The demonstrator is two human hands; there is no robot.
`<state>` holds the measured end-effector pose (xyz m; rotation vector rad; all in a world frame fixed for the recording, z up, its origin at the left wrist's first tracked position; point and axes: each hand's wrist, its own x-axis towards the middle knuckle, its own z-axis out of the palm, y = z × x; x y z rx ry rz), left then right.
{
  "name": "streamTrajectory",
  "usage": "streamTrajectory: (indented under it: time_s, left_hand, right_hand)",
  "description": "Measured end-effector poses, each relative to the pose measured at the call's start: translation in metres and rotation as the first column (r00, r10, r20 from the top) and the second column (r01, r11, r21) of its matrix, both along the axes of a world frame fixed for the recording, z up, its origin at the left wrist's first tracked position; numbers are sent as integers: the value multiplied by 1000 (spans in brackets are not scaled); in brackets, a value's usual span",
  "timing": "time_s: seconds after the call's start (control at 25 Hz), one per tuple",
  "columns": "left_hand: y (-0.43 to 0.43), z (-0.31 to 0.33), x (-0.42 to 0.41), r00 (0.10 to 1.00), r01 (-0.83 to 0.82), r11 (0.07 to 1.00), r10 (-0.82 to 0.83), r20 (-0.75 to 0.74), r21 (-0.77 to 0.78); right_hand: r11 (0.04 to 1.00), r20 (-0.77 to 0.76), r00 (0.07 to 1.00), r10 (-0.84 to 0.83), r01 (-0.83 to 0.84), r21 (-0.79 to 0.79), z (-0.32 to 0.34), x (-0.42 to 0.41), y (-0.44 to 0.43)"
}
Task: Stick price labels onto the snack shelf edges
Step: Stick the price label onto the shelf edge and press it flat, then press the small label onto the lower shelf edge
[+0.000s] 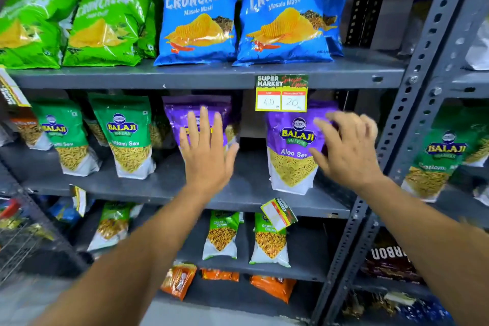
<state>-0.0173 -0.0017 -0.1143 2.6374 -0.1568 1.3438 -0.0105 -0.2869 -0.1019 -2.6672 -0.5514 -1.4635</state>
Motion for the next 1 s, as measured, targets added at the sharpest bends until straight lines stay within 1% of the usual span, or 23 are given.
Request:
streamTrajectory:
  time_s: [0.04, 0.08, 0.12, 0.16, 0.2, 0.24, 0.32, 0.36, 0.44, 0.48, 0.56, 0.6, 0.68, 0.72, 0.76, 0.88, 0.96, 1.0]
  left_hand:
    - [-1, -30, -12, 998, 28, 998, -24, -64, 62]
    - [-4, -59, -21, 988, 88, 986, -68, -135, 141]
    - [-10, -80, -26, 971, 166, 965, -124, -203, 205]
    - [-17, -95, -25, 948, 231, 941, -161, -275, 247]
    - [-26, -104, -19, 914, 282, 926, -179, -364, 252]
    - [-36, -108, -11, 873, 316, 922, -191, -449, 224]
    - [-53, -114, 10, 794, 333, 929, -186, -579, 159]
    - [-61, -118, 18, 774, 347, 923, -182, -606, 166]
    - [-72, -122, 34, 735, 392, 904, -193, -650, 174]
    - [-76, -123, 40, 711, 406, 898, -194, -676, 168]
    - [-78, -124, 51, 672, 439, 881, -192, -716, 176]
    - [-78, -125, 56, 653, 461, 870, -198, -731, 176]
    - [-79, -126, 64, 625, 479, 870, -244, -742, 118]
    - [-81, -125, 65, 623, 474, 875, -260, -738, 92]
    - [-83, -125, 66, 627, 474, 876, -261, -734, 94]
    - [-86, -129, 66, 686, 509, 837, -253, -682, 201]
    - [-80, -136, 58, 707, 522, 828, -284, -648, 207]
    - [-75, -141, 52, 715, 525, 829, -308, -627, 192]
  right_hand:
    - [995, -44, 997, 58, -61, -84, -25, -7, -3]
    - [990, -154, 984, 87, -103, -101, -50, -14, -2]
    - [993, -305, 949, 82, -103, -55, -76, -22, 0]
    - [999, -467, 883, 49, -42, 24, -100, -30, 3]
    - [989, -622, 783, 24, 71, 128, -126, -34, 7]
    - [955, -742, 670, 23, 206, 215, -149, -38, 12]
    - [845, -853, 506, 128, 394, 361, -187, -39, 20]
    - [793, -865, 458, 206, 440, 422, -201, -37, 24]
    - [703, -856, 398, 330, 502, 504, -211, -28, 32]
    - [671, -848, 386, 362, 523, 525, -215, -21, 35]
    - [617, -830, 402, 387, 555, 557, -223, -9, 41]
    - [588, -818, 426, 387, 569, 574, -226, -4, 42]
    - [528, -799, 482, 359, 601, 600, -230, 2, 44]
    - [522, -800, 501, 331, 609, 598, -232, 2, 43]
    - [546, -805, 511, 300, 600, 585, -234, 2, 42]
    - [657, -804, 535, 259, 513, 553, -230, -1, 38]
    - [750, -785, 583, 207, 421, 511, -227, -9, 32]
    - [810, -783, 599, 169, 368, 457, -228, -13, 29]
